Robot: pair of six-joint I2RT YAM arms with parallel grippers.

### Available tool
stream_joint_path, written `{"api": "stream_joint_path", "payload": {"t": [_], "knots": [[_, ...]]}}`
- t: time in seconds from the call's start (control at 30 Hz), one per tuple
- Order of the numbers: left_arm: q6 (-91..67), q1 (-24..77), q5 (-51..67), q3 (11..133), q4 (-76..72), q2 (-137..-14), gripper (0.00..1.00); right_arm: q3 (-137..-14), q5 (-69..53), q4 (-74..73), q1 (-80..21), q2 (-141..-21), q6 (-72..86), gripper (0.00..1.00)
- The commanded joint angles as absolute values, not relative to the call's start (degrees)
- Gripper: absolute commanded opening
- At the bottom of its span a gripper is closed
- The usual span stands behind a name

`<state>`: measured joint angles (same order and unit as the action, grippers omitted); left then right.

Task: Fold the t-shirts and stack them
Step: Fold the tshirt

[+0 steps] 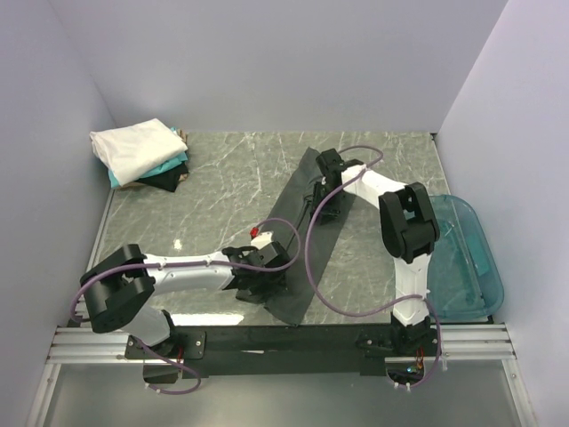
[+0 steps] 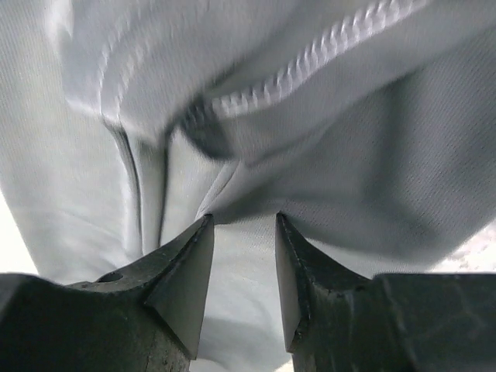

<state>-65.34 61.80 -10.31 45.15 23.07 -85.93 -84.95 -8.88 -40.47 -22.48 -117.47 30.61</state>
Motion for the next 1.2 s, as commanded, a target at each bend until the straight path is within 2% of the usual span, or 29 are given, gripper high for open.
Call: {"api": "stream_joint_path", "payload": {"t": [0.0,0.27,0.5,0.63,0.77,1.0,1.17], "knots": [[-64.7,61.8,-5.5,45.5,20.7,-88.2,0.64,-90.2,-6.6,-41.3,-21.4,-120.8,30.3,0.45],[-63.1,61.8,1.3,48.0,15.2,-92.2,0.64,-104.5,-4.1,-48.1,-20.7,-128.9,27.7,0.45],[-61.4,62.3,4.5,50.9,13.9,-95.3,0.64,-106.5,-3.4,-49.8,-20.6,-130.8,27.3,0.45],[-60.7,62.4,3.6,51.5,16.1,-93.4,0.64,-99.3,-3.3,-47.4,-20.6,-126.2,28.0,0.45],[-60.6,62.3,2.2,51.6,18.8,-89.2,0.65,-87.1,-6.1,-41.8,-20.6,-118.5,27.4,0.45],[-62.2,62.2,-3.3,49.9,25.2,-78.1,0.65,-73.0,-4.1,-39.2,-21.7,-97.6,28.6,0.45],[-65.8,62.0,-4.8,43.1,27.1,-71.8,0.65,-59.9,-3.5,-39.9,-25.4,-82.7,33.8,0.45]]}}
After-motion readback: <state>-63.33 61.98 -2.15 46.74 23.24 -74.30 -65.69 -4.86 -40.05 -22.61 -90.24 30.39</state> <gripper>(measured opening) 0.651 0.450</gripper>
